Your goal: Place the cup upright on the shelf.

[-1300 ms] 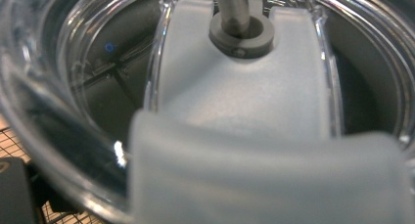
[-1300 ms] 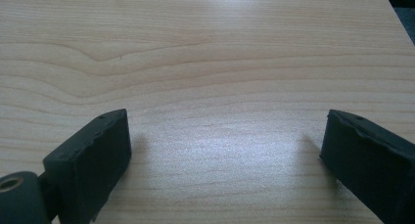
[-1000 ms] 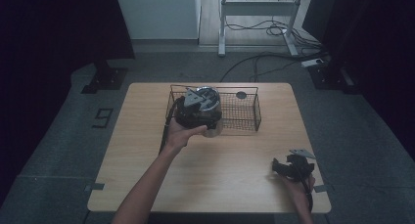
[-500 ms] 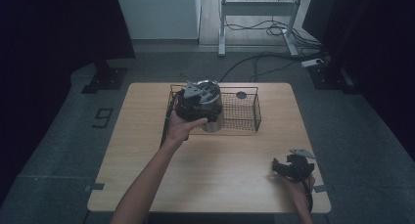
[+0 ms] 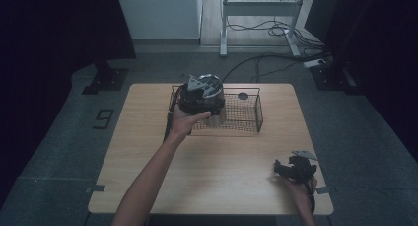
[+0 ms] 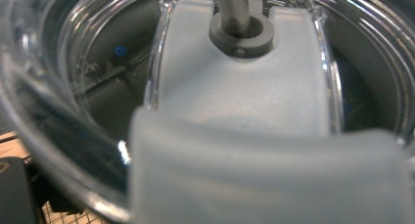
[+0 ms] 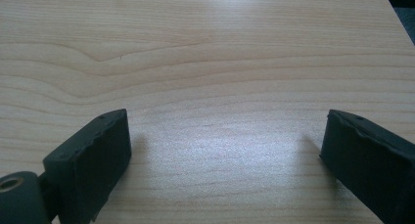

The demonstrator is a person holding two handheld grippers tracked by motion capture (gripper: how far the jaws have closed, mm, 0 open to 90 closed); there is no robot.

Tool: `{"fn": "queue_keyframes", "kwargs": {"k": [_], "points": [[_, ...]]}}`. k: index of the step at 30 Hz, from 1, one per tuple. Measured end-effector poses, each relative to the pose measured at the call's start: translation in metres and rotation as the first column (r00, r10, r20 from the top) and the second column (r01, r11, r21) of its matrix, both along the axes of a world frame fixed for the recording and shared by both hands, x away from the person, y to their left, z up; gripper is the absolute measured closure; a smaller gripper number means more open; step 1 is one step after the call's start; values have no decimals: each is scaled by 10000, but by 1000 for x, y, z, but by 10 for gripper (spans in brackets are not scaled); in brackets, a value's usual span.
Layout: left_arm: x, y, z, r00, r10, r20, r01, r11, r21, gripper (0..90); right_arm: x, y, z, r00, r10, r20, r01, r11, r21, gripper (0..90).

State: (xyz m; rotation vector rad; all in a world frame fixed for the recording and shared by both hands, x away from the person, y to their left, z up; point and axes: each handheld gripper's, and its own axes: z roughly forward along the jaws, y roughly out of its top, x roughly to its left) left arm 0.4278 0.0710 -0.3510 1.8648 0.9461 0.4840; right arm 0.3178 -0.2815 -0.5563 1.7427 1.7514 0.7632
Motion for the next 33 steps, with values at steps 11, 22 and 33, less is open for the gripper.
{"fn": "queue_keyframes", "kwargs": {"k": [11,22,33], "points": [[10,-4,1,10000,-45,73,45,10000,0,40,0,0,0,10000,-10,6,10,10000,-1,45],[25,-12,1,10000,61,29,-61,9997,237,40,0,0,0,10000,-18,10,18,10000,4,45],[39,-10,-3,9997,251,-16,-250,9993,295,40,0,0,0,10000,-29,23,28,10000,14,50]]}}
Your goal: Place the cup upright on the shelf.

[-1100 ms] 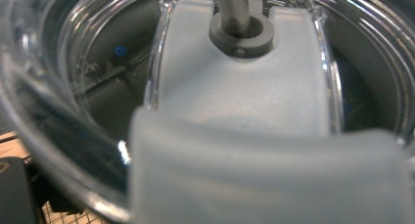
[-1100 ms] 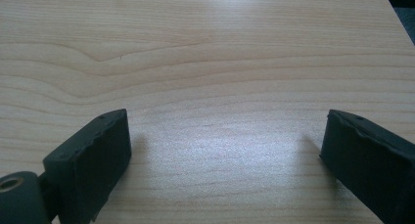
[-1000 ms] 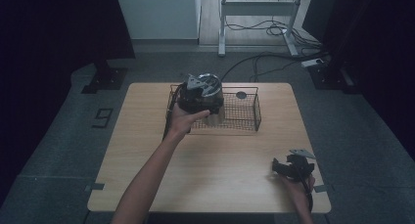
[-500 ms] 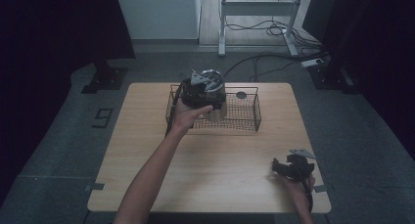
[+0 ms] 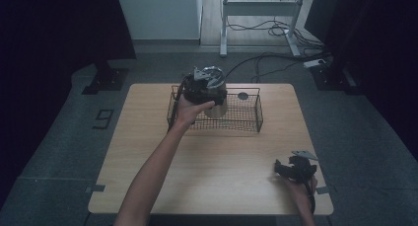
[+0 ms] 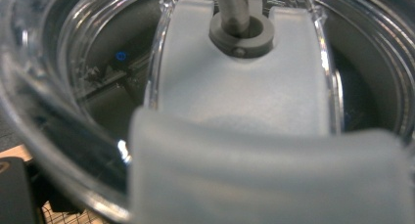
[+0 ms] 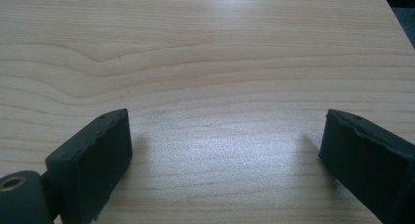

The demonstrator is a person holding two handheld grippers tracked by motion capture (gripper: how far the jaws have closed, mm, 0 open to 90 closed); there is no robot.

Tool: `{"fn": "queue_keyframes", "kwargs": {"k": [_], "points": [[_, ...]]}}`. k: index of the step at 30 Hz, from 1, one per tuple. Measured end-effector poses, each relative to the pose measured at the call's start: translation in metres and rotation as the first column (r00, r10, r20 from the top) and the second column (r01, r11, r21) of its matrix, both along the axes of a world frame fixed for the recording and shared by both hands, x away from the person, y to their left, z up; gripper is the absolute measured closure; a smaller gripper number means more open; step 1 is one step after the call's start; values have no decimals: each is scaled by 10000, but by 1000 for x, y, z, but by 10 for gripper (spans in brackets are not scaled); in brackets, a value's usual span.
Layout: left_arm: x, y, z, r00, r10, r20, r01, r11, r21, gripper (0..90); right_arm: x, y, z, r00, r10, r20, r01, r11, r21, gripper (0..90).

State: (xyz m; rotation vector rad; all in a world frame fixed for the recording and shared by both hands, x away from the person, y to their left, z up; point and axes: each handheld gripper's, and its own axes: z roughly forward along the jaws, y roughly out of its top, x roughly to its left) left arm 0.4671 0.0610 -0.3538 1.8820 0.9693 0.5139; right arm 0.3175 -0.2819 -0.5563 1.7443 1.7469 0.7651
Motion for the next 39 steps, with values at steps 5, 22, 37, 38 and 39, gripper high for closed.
{"fn": "queue_keyframes", "kwargs": {"k": [5,22,37,38,39], "points": [[7,-1,-7,9998,134,-147,-134,9999,2,40,0,0,0,10000,-11,-9,11,10000,8,50],[32,-8,-29,9982,560,-231,-549,9974,470,40,0,0,0,10000,-8,1,8,10000,-18,56],[48,-15,-52,9958,673,-618,-648,9970,415,40,-1,0,0,10000,-17,7,17,10000,-12,58],[49,-15,-54,9954,706,-642,-679,9968,423,40,-1,0,0,10000,-19,4,19,10000,-14,58],[50,-16,-57,9950,720,-694,-689,9966,461,40,-1,0,0,10000,-16,4,16,10000,-17,58]]}}
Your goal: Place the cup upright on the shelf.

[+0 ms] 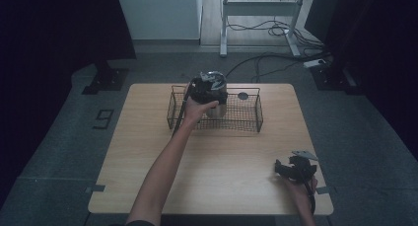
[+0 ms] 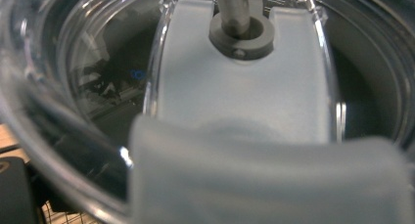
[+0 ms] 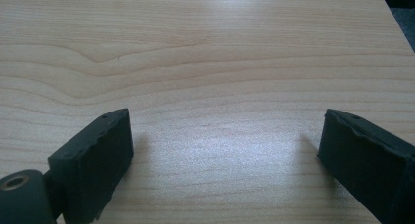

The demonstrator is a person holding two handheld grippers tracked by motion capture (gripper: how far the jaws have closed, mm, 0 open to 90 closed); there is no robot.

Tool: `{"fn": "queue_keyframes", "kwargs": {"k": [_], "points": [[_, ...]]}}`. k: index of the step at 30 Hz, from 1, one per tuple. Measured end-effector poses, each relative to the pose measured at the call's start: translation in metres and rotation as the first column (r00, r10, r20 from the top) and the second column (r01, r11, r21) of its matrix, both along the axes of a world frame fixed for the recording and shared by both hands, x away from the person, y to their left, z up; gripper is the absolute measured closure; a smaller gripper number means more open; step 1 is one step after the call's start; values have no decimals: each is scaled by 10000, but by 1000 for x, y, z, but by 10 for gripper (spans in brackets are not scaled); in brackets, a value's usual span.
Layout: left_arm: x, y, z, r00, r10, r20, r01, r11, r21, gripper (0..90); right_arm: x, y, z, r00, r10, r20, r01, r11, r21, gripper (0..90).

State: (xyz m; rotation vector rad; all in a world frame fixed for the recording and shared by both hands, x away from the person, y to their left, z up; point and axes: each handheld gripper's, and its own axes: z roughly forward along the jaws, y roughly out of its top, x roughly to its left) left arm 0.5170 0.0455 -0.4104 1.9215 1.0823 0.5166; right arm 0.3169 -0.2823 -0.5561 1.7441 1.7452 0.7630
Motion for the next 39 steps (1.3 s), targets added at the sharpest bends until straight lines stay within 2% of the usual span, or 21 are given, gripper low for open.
{"fn": "queue_keyframes", "kwargs": {"k": [5,8,13,21,26,36,39], "points": [[4,-2,-12,9997,105,-219,-102,9999,123,40,0,0,0,10000,-1,3,1,10000,-1,58],[6,-1,-21,9992,78,-382,-78,10000,1,40,0,0,0,10000,-12,-2,12,10000,19,58],[9,-3,-34,9980,109,-625,-99,9998,164,40,0,0,0,10000,-8,-4,8,10000,7,58],[9,-6,-48,9963,120,-850,-96,9995,291,40,0,0,0,10000,-1,-5,1,10000,8,58],[9,-8,-53,9957,129,-918,-98,9994,341,39,0,0,0,10000,7,-6,-7,10000,10,58],[6,-9,-53,9967,34,-807,13,9984,574,34,0,0,0,10000,5,-8,-5,10000,5,58],[3,-8,-48,9986,73,-515,-50,9990,453,1,0,0,0,10000,-10,-6,10,10000,-2,58]]}}
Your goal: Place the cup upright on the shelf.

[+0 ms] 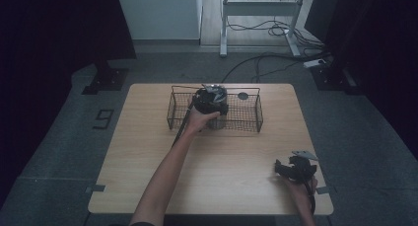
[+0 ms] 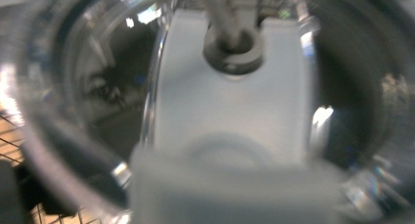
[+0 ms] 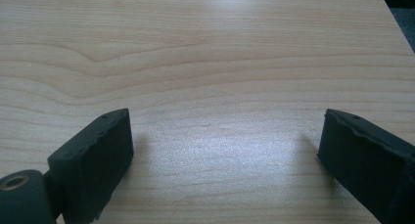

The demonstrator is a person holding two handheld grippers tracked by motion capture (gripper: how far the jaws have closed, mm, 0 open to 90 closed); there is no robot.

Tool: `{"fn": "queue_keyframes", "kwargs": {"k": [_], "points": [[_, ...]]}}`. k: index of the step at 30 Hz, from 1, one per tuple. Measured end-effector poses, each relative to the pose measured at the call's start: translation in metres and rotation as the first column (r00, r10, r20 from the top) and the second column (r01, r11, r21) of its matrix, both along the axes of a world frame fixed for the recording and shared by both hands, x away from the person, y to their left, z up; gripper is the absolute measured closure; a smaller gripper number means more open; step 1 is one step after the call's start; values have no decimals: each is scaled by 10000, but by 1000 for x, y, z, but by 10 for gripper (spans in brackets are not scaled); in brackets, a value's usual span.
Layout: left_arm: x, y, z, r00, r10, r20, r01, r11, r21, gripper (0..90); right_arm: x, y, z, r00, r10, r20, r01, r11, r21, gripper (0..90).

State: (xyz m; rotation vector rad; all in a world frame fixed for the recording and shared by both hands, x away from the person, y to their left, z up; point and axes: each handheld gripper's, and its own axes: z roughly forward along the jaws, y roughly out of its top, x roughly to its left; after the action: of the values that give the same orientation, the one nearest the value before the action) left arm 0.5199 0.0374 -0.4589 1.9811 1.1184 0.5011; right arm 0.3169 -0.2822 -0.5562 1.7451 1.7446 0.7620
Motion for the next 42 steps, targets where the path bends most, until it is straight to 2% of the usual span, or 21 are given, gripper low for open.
{"fn": "queue_keyframes", "kwargs": {"k": [3,10,17,22,29,34,42], "points": [[-3,1,7,9996,-51,276,56,9998,-173,0,0,0,0,10000,-1,2,1,10000,4,58],[-12,6,16,9989,-46,474,52,9999,-117,0,0,0,0,10000,0,1,0,10000,0,58],[-26,15,25,9967,-312,748,331,9991,-250,0,0,0,0,10000,-9,2,9,10000,-6,58],[-37,19,28,9950,-461,890,474,9988,-128,0,0,0,0,10000,-11,-1,11,10000,-13,58],[-55,30,29,9951,-528,837,552,9981,-273,0,0,0,0,10000,-11,-3,11,10000,-11,58],[-67,41,25,9950,-572,814,595,9979,-254,0,0,0,0,10000,-12,-2,12,10000,-12,58],[-93,60,17,9951,-795,586,827,9951,-539,0,0,0,0,10000,-11,-1,11,10000,-13,58]]}}
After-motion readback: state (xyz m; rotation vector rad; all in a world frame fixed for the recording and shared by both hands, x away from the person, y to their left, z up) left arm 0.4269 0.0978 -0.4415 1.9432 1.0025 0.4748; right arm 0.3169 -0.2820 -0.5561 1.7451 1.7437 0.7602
